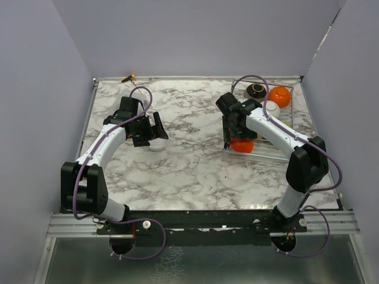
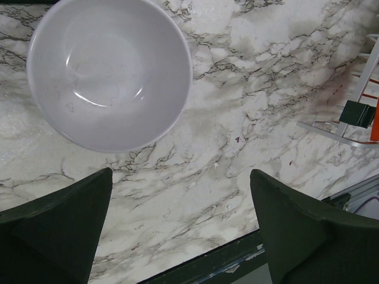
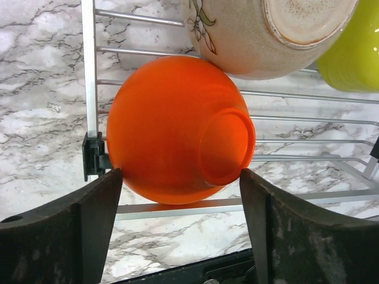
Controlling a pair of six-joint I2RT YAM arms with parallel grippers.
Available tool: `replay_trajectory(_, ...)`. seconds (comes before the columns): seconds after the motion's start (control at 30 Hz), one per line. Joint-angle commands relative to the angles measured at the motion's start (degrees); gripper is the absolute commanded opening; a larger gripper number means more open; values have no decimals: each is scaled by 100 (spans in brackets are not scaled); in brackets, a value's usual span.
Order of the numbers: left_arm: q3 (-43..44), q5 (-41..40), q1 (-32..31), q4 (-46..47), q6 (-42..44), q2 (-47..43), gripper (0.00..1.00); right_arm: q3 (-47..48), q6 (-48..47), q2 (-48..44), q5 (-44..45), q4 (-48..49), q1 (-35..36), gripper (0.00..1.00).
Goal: Load the bowls into the dish rack
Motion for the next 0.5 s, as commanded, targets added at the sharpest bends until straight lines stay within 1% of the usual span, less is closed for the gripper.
replay_trajectory(0.0, 111, -123, -4, -69, 65, 65, 99, -108, 109, -80, 298, -144, 18, 75)
replay_trajectory(0.07, 118, -125, -5, -67, 62, 65, 99, -223, 133, -74, 381, -104, 10, 71)
replay_trajectory(0.13, 113, -126, -2, -67, 60, 65, 99, -336, 87, -90, 394, -27, 11, 68)
replay_trajectory(0.27, 129, -115, -9, -71, 58, 83, 99, -510, -33, -55, 434, -18, 17, 66)
replay_trajectory(0.47, 157, -115, -2, -67, 55, 96, 99, -650, -317, -50, 768, -192, 19, 63)
